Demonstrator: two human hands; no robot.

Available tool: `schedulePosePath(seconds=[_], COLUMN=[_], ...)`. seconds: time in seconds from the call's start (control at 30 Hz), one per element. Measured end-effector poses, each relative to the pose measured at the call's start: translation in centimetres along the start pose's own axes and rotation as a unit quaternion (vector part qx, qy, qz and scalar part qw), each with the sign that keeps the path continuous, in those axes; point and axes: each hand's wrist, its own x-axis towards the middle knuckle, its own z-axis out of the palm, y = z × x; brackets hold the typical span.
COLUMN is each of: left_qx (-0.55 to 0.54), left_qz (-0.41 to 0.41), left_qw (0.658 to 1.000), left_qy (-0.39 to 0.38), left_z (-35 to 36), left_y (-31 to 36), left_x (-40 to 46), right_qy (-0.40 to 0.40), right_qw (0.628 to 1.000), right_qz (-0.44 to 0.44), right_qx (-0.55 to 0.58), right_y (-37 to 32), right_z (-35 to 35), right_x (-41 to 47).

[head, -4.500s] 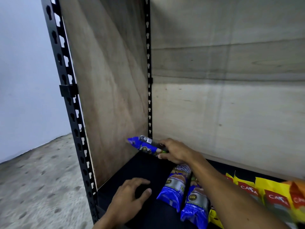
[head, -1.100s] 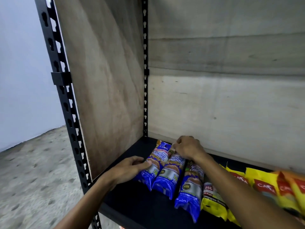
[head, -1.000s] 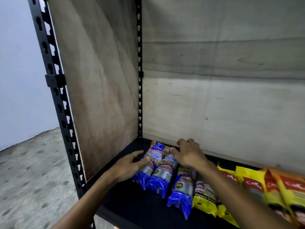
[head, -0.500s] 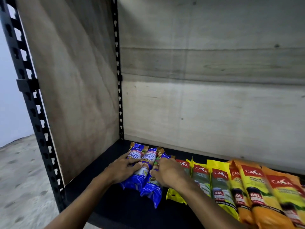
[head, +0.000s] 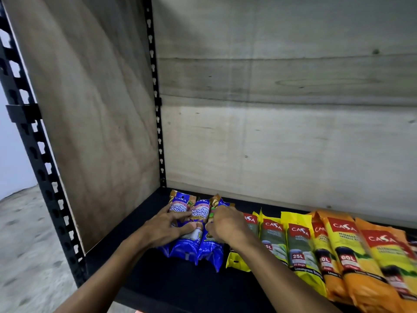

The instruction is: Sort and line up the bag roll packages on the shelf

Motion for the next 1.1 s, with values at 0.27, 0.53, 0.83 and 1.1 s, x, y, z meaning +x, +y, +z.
schedulePosePath(seconds=[0.27, 0.53, 0.83, 1.1], left_qx=[-0.056, -0.046, 0.089, 0.070], left_qz=[0.036, 0.034, 0.008, 0.079], left_qw=[0.998, 0.998, 0.995, 0.987], left_qy=[-0.017, -0.017, 0.036, 0.124], left_z=[0.1, 0.1, 0.1, 1.3], left_y=[0.4, 1.1, 3.2, 8.8], left_x=[0.1, -0.6, -0.4, -0.7], right_qy=[0.004, 0.013, 0.104, 0.177], right_qw=[1.000, 1.000, 0.993, 0.982], right_qz=[0.015, 0.025, -0.043, -0.034], right_qx=[0.003, 0.012, -0.027, -0.062], right_y=[0.5, 0.3, 2.7, 8.2], right_z=[0.2, 0.4, -0.3, -4.6], right_x=[-0.6, -0.5, -3.0, -6.1])
